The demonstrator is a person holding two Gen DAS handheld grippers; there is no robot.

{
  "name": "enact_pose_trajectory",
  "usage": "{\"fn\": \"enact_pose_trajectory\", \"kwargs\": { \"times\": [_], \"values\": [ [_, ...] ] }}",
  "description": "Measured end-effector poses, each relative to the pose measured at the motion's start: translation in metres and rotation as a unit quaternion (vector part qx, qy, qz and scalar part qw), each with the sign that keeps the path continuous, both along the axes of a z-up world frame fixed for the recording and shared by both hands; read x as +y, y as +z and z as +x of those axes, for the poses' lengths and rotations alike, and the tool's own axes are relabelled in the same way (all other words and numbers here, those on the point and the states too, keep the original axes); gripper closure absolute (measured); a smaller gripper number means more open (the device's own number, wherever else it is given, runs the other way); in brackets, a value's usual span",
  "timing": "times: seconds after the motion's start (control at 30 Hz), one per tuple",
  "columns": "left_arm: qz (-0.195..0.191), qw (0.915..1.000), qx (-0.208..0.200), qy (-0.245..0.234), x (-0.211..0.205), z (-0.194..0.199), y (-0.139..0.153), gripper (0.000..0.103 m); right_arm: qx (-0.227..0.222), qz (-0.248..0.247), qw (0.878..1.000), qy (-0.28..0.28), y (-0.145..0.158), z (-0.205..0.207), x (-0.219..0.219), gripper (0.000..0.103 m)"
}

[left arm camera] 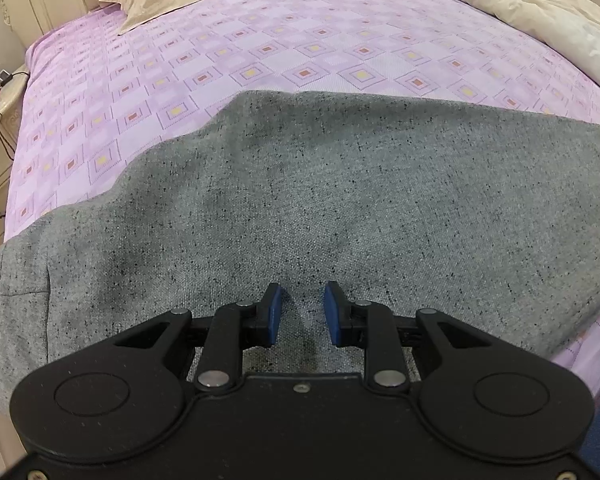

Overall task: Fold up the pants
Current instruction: 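Close the right tool on the grey pant cuffs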

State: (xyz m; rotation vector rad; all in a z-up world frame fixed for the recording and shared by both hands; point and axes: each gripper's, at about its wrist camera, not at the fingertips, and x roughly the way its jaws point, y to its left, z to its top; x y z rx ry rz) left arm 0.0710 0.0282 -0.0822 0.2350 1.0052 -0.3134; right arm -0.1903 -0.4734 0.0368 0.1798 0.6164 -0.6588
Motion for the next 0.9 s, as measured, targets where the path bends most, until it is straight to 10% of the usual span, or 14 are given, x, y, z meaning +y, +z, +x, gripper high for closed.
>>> {"fn": "enact_pose_trajectory", "kwargs": {
  "times": [0.17,0.53,0.83,0.9],
  "values": [
    [0.002,1.0000,0.002,0.004,-0.001,0.000,0.001,0.068,-0.030,0.121,0.992,0.033,-0.077,0.058,0.009,0.052],
    [0.036,0.9992,-0.013,-0.010,-0.011,-0.004,0.000,0.067,-0.038,0.247,0.968,-0.027,-0.134,0.116,-0.021,0.046],
    [0.053,0.9981,-0.019,-0.022,-0.015,-0.005,-0.001,0.067,-0.098,0.257,0.960,-0.048,-0.145,0.125,-0.042,0.046],
    [0.054,0.9981,-0.017,-0.023,-0.017,-0.004,-0.001,0.067,-0.079,0.245,0.966,-0.032,-0.143,0.130,-0.039,0.078]
  ]
}}
